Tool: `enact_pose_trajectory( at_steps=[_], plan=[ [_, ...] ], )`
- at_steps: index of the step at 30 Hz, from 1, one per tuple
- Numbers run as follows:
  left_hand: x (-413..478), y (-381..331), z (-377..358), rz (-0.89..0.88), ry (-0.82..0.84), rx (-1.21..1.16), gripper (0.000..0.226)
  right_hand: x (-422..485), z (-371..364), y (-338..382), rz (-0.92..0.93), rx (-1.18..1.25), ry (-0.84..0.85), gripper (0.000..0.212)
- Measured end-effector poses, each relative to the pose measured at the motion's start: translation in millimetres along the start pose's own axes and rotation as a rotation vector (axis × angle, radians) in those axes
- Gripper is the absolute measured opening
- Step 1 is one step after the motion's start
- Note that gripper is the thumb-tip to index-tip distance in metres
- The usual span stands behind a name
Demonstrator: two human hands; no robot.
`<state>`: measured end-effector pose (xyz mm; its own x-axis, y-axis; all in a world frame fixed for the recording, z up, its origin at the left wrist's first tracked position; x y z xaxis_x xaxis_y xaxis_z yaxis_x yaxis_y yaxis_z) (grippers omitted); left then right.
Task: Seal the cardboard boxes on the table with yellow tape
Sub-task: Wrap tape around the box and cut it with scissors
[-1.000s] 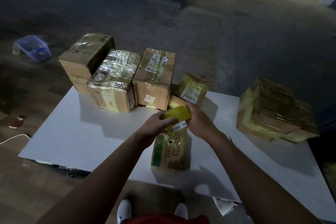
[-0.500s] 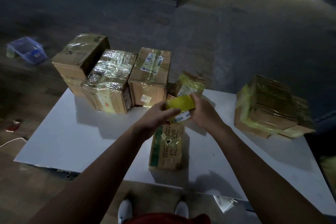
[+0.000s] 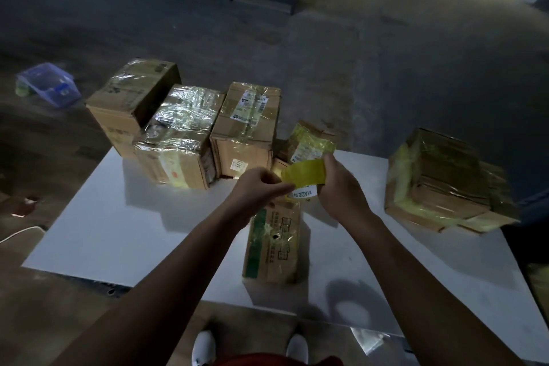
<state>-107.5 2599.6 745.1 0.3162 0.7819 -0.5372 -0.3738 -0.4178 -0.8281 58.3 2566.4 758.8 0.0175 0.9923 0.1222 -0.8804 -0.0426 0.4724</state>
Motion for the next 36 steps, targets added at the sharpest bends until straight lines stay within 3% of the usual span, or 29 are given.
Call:
enact_pose_trajectory(
  at_steps=[3,11,15,20,25,29,36],
  plan=[
    [-2.3,-5.3,-4.2,-0.015,-0.011,0.121,0.010,-1.1,-1.2,3.4,0.009,-0.091,-0.025,0.019],
    [0.5,-10.8,-5.4,-0.016,-0.048,0.251,0.015,0.7,0.9,11.1,0.039,-0.202,-0.043,0.025],
    [0.1,-10.7,-2.0,-0.001,0.052,0.169,0.009,-0.2,2.5,11.6,0.049,-0.126,-0.017,0.025],
    [-2.7,-10.2,-3.6,-0.060,0.029,0.154,0.012,0.1,0.6,8.1,0.009,-0.021,-0.003,0.021],
    [-4.1,-8.2,1.4,-0.001,0.225,-0.152,0.010,0.8,3.8,4.1,-0.027,0.062,0.005,0.035],
    [-3.3,-12.1,0.4,-0.012,0.151,-0.078,0.020,3.6,5.0,8.7,-0.028,0.047,0.005,0.038],
    [2.7,-14.7,2.6,0.008,0.058,0.005,0.013,6.2,5.4,12.9,0.009,0.005,-0.016,0.024]
  ],
)
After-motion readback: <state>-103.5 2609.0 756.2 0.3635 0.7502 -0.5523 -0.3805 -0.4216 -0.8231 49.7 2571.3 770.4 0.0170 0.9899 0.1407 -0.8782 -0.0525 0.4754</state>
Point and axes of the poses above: each hand's wrist, its own x-axis towards the middle knuckle, its own z-axis out of the back of the hand, y = z × x, the point moved 4 cm from there along x, towards the middle knuckle, and after that the axes turned 12 degrees about z, right-handed, at the moved point
